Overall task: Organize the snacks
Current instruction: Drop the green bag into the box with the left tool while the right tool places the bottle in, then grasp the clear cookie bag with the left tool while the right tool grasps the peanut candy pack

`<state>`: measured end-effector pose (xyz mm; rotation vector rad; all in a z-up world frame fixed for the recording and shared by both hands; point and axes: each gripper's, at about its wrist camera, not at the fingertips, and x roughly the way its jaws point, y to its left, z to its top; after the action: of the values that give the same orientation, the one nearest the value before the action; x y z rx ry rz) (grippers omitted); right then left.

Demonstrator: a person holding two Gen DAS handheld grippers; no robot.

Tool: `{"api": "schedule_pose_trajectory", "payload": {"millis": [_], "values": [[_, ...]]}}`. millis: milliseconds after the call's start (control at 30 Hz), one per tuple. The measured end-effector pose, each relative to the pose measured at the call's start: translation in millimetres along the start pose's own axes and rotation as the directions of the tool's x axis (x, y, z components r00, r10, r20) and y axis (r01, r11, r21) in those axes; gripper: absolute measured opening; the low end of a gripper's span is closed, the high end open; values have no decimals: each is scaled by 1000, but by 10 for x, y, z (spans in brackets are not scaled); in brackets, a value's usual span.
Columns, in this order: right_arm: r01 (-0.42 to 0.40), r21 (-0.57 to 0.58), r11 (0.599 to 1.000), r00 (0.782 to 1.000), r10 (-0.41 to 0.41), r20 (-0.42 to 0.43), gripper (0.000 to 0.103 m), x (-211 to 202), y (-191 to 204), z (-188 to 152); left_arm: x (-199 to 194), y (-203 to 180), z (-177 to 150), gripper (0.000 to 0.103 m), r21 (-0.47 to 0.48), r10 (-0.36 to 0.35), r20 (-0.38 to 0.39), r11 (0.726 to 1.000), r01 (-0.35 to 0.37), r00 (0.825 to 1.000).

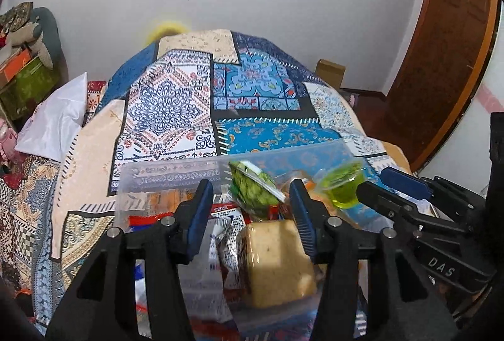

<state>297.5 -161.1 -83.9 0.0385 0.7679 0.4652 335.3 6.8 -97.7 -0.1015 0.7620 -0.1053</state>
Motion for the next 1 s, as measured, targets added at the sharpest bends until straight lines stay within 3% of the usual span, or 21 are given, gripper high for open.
{"api": "schedule_pose_trajectory", "payload": {"millis": [67,233,533,700,833,1000], "values": [[-18,5,1000,1000,18,6,43,-138,6,-4,-176,-4,-14,51,0,-9,20,1000,9,1000],[-55,-5,998,998,55,19,43,-444,112,-66,-558,14,-116,66,4,-11,40,1000,10,999],[-79,-40,996,997,79,10,47,-968,355,-442,-1069,101,-749,73,-32,6,-24,999,-7,1000],[-89,-44,995,996,88,-13,47,-1138,444,-682,-1172,41,-1158,74,-38,-14,-86,999,11,996],[-96,-42,995,995,94,-40,47,-1197,478,-869,-1182,-109,-1481,81,-14,-35,-127,999,33,991],[-96,-29,995,993,94,-75,48,-1190,449,-1036,-1026,-304,-1795,82,14,-61,-200,998,65,978]]}}
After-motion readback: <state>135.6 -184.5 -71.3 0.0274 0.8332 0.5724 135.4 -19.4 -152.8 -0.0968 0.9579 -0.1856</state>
